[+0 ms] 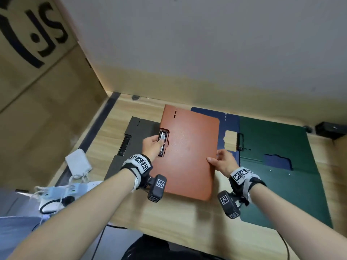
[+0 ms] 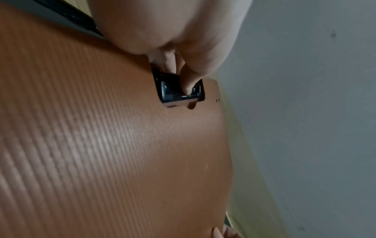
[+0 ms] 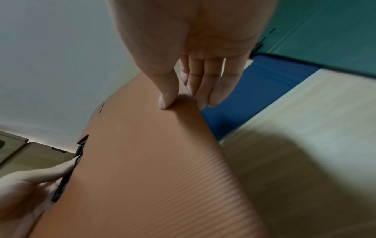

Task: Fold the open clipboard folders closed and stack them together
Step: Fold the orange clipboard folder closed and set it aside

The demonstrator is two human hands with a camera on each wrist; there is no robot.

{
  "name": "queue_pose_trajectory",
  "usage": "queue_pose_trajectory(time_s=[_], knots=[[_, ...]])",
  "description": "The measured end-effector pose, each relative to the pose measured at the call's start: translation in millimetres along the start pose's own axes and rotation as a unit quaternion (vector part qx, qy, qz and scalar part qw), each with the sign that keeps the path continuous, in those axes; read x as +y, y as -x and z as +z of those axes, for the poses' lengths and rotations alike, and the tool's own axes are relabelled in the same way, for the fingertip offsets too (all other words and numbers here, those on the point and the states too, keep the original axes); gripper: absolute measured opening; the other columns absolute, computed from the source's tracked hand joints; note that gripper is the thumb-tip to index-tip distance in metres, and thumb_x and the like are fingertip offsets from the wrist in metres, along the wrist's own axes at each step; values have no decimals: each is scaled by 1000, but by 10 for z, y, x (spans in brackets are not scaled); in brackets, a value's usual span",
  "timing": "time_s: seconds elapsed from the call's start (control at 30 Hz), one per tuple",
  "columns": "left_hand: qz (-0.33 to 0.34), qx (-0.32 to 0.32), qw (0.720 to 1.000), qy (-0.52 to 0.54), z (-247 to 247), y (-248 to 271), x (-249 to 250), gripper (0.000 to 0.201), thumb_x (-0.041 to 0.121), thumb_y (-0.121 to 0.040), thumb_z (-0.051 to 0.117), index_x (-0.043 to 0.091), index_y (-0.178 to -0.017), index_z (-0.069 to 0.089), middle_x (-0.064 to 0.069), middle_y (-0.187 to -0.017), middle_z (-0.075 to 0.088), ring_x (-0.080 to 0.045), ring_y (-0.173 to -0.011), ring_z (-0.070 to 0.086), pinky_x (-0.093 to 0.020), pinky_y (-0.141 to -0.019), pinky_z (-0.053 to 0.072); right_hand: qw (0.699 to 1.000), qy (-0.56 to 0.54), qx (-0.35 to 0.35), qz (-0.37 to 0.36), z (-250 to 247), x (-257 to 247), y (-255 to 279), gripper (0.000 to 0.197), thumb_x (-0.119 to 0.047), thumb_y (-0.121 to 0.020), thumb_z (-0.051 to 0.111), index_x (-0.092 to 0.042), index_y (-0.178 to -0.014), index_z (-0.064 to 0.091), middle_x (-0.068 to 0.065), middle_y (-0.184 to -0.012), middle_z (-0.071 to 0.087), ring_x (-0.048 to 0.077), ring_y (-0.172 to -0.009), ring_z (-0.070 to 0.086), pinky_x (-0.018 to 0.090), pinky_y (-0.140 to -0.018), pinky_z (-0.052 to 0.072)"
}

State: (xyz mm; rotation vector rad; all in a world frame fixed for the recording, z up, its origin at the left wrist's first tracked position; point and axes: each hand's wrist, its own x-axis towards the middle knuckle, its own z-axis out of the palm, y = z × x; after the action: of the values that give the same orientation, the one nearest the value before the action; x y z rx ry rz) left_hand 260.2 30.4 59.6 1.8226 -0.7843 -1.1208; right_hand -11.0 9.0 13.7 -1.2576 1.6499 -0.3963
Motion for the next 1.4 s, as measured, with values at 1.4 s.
queue_pose_trajectory(time_s=[1.4], knots=[[-133, 40, 988, -61, -1411, -1316, -722, 47, -5, -86, 59, 7, -131, 52, -10, -136, 55, -24, -115, 55, -31, -89, 44, 913, 390, -92, 68, 1652, -1011, -486, 41, -58, -84, 57, -17, -84, 63, 5, -89, 64, 27, -83, 62, 30, -67, 44]])
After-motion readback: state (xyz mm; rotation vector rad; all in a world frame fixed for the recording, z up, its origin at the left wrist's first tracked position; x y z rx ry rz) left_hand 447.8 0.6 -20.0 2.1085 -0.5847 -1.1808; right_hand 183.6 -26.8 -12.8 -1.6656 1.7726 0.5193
